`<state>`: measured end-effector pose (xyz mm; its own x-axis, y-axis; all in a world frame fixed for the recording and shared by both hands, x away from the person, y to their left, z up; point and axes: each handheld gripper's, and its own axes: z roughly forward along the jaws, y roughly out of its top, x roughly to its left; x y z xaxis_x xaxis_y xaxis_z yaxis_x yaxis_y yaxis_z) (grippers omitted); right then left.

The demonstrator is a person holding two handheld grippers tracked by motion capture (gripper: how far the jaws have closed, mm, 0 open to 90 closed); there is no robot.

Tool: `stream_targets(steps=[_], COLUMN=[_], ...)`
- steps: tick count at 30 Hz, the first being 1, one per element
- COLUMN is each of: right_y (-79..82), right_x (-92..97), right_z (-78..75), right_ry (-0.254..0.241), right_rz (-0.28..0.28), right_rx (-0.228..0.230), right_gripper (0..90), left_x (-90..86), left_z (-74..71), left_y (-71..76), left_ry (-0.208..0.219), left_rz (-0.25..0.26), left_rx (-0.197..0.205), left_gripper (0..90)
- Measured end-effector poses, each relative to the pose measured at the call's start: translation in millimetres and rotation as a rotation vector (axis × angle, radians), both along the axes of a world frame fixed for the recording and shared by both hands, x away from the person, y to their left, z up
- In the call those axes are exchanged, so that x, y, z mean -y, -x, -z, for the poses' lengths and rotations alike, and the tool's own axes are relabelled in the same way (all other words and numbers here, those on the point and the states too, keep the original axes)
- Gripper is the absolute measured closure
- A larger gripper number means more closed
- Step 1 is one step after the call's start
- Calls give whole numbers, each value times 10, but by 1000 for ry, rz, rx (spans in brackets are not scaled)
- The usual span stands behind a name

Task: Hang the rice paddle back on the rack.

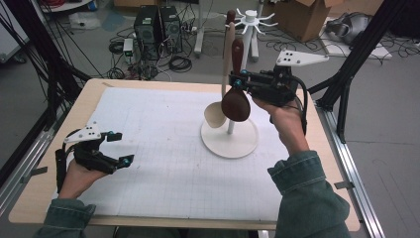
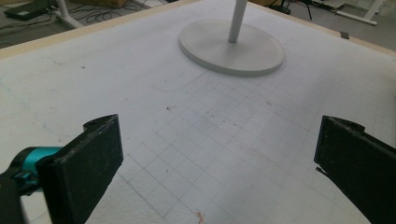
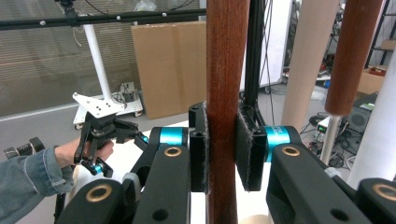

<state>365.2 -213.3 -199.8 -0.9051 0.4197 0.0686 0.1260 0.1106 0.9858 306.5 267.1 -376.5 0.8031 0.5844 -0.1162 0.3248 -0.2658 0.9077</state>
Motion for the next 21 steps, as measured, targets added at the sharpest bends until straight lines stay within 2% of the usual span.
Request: stream_targets(steps=[9, 12, 21], right_y=[-61, -75, -128], right_x=[-13, -4, 18], right_z=[-136, -140, -116], right_ry=[-16, -29, -26], right_rz=[15, 22, 48], right_rx=[6, 3, -12], right_gripper=[779, 778, 778], left_x=[-28, -37, -15], left_z=[-12, -18, -8], left_y=[20, 25, 25], left_ry=[-5, -3, -15], left_rz=[-14, -17, -10], left_rx=[8, 13, 7], left_gripper=[17, 17, 17])
